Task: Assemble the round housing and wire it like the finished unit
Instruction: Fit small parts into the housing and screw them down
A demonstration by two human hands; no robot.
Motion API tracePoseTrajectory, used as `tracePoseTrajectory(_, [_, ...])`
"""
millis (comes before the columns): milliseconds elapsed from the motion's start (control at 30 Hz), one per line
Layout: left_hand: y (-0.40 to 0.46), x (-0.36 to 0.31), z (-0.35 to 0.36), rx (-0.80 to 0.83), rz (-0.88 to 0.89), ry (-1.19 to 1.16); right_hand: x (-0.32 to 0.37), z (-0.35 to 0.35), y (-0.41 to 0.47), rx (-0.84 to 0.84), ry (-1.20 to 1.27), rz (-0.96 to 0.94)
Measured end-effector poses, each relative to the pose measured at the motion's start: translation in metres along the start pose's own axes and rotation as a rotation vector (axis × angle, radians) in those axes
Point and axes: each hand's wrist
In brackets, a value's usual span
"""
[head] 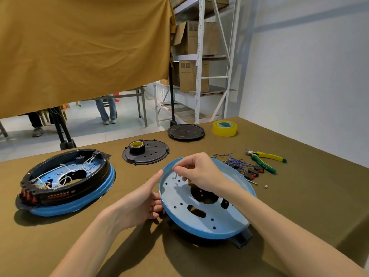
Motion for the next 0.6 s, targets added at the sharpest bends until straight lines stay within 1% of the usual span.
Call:
tracePoseTrajectory(67, [0.0,0.0,0.0,-0.002,-0.002,0.0,0.0,0.003,0.005,0.028,0.009,0.024])
tracePoseTrajectory(200, [0.001,0.001,-0.001,0.007,0.003,-0.003,-0.002,0.007,0.009,0.129,0.129,0.054])
tracePoseTrajectory(433, [0.002,0.002,-0.001,0.036,0.004,0.01,0.0,0.015,0.013,0.174,0.178,0.054])
tracePoseTrajectory(600, [0.003,0.002,-0.001,0.035,0.0,0.007,-0.002,0.017,0.014,0.155,0.149,0.034])
Point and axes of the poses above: each hand's wrist, its own y-axis towards the middle knuckle, its own z-axis out of the palm, x = y × z, and after that the axes turned 15 degrees about -y, right-handed
